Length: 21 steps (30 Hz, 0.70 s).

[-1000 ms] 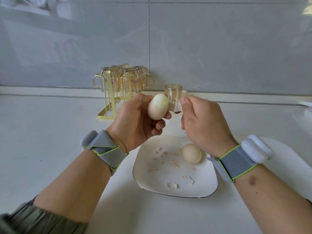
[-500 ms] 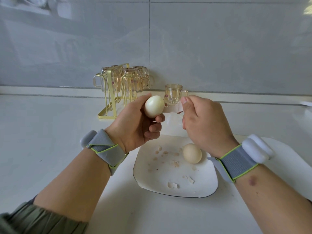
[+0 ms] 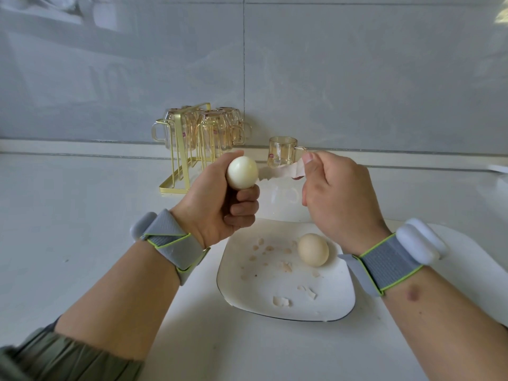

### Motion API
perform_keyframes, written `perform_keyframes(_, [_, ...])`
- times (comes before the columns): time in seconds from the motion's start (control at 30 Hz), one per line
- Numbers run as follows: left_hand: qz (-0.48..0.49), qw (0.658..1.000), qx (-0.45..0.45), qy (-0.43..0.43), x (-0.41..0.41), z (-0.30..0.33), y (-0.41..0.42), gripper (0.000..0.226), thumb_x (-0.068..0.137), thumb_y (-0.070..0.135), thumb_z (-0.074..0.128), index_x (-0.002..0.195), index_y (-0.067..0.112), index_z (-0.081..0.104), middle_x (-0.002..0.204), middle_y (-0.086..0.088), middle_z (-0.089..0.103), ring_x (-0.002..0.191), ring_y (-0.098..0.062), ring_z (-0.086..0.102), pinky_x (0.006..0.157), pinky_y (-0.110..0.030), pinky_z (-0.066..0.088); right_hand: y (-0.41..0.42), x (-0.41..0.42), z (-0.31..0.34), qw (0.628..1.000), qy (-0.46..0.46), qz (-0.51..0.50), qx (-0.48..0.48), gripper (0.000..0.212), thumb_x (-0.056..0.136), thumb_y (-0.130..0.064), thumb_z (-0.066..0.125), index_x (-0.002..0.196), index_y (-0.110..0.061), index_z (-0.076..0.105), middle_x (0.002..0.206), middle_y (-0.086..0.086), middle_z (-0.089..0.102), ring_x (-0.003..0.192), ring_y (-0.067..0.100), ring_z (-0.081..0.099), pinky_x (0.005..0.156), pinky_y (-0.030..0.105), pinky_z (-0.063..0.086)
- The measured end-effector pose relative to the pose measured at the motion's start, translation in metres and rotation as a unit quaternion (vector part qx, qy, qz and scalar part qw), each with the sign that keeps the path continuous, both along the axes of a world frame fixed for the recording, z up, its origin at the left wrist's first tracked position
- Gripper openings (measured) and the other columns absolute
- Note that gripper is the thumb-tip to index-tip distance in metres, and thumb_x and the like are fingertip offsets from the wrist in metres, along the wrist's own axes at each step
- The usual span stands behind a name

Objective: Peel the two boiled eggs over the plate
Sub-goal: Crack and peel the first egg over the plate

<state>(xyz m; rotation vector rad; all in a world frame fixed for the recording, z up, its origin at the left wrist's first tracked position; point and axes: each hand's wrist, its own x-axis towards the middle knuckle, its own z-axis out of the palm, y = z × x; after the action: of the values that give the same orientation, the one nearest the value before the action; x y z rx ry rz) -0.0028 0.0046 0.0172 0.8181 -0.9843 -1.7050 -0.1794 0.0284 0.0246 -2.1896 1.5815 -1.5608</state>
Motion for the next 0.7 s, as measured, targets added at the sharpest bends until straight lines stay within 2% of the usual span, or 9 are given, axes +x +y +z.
perform_keyframes(0.17, [-0.005, 1.000, -0.008, -0.021, 0.0003, -0.0005, 0.0004, 0.043, 0.093, 0.046, 0.045, 0.062, 0.015, 0.048, 0.050, 0.000, 0.030, 0.035, -0.013, 0.025, 0.037, -0.016, 0.013, 0.0000, -0.0003, 0.0008, 1.000, -0.010, -0.010, -0.010, 0.043, 0.104, -0.025, 0.039, 0.067, -0.007, 0.050, 0.059, 0.010, 0.062, 0.063, 0.034, 0.057, 0.066, 0.045, 0.048])
perform_keyframes(0.3, [-0.008, 0.999, -0.006, -0.032, 0.0008, -0.0001, 0.0013, 0.035, 0.091, 0.047, 0.047, 0.074, 0.016, 0.047, 0.049, 0.001, 0.028, 0.035, -0.013, 0.024, 0.036, -0.016, 0.014, -0.0003, -0.0006, 0.0021, 0.999, -0.019, -0.019, -0.017, 0.043, 0.105, -0.025, 0.037, 0.067, -0.007, 0.049, 0.060, 0.009, 0.062, 0.063, 0.034, 0.056, 0.067, 0.046, 0.048])
perform_keyframes(0.5, [-0.013, 0.999, -0.008, -0.046, 0.0010, -0.0002, 0.0013, 0.036, 0.091, 0.047, 0.047, 0.073, 0.016, 0.049, 0.049, 0.002, 0.026, 0.036, -0.013, 0.023, 0.037, -0.016, 0.013, -0.0004, -0.0012, 0.0032, 0.999, -0.031, -0.026, -0.028, 0.042, 0.105, -0.022, 0.037, 0.068, -0.007, 0.049, 0.061, 0.011, 0.062, 0.063, 0.034, 0.057, 0.066, 0.045, 0.047])
perform_keyframes(0.7, [-0.003, 0.997, -0.015, -0.082, -0.0002, -0.0004, 0.0009, 0.032, 0.092, 0.047, 0.047, 0.078, 0.019, 0.042, 0.051, 0.000, 0.026, 0.037, -0.014, 0.024, 0.037, -0.017, 0.014, -0.0016, -0.0016, 0.0035, 0.997, -0.048, -0.038, -0.043, 0.041, 0.105, -0.023, 0.037, 0.071, -0.005, 0.052, 0.061, 0.005, 0.062, 0.064, 0.032, 0.057, 0.068, 0.044, 0.045])
